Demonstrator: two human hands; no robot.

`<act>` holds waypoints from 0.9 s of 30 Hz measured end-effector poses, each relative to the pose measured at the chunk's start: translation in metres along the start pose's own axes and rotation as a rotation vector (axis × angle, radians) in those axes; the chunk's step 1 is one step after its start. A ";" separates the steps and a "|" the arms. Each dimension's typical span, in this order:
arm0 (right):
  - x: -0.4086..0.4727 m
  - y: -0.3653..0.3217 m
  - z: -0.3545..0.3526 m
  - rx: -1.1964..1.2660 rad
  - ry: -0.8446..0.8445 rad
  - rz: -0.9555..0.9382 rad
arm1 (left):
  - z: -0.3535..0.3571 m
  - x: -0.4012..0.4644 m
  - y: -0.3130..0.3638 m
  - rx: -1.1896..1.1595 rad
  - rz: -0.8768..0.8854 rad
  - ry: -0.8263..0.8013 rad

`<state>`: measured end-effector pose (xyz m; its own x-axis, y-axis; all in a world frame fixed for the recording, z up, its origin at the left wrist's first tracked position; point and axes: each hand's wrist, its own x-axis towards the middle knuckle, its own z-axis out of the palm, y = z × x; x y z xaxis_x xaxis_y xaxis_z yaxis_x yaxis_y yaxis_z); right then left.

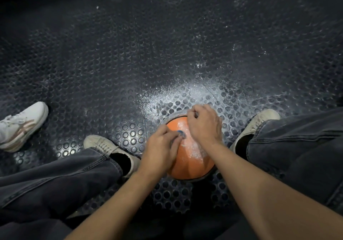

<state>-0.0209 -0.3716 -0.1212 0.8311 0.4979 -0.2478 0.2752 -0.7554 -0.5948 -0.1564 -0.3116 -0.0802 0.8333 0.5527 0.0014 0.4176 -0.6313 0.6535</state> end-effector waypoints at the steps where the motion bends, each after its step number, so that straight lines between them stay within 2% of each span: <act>1: -0.001 -0.001 0.000 -0.012 -0.011 -0.018 | 0.003 0.013 -0.001 0.025 -0.026 0.014; 5: -0.003 -0.003 0.003 -0.015 0.020 0.018 | 0.005 0.050 -0.001 0.083 -0.077 0.001; 10: 0.000 -0.004 0.000 -0.008 0.003 0.011 | -0.003 -0.002 -0.003 0.025 0.055 -0.010; 14: -0.001 -0.006 -0.001 -0.013 -0.012 -0.033 | 0.005 0.054 -0.004 0.132 -0.043 -0.030; 16: -0.001 -0.004 -0.001 -0.001 -0.004 0.000 | 0.004 0.066 -0.004 0.113 -0.045 -0.072; 19: 0.004 -0.001 -0.004 0.019 -0.004 0.036 | -0.004 0.036 -0.005 0.082 0.029 -0.083; 22: 0.006 -0.001 -0.005 0.042 -0.053 -0.010 | -0.007 0.016 -0.005 0.047 0.049 -0.090; 25: 0.005 -0.001 -0.004 0.076 -0.052 -0.024 | 0.002 0.056 -0.005 0.133 0.035 -0.070; 27: 0.004 0.000 -0.004 0.091 -0.012 0.001 | 0.002 0.071 -0.008 0.128 0.064 -0.119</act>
<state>-0.0153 -0.3714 -0.1196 0.8255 0.5022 -0.2574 0.2286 -0.7146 -0.6611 -0.1005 -0.2682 -0.0867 0.8933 0.4461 -0.0547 0.3991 -0.7313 0.5531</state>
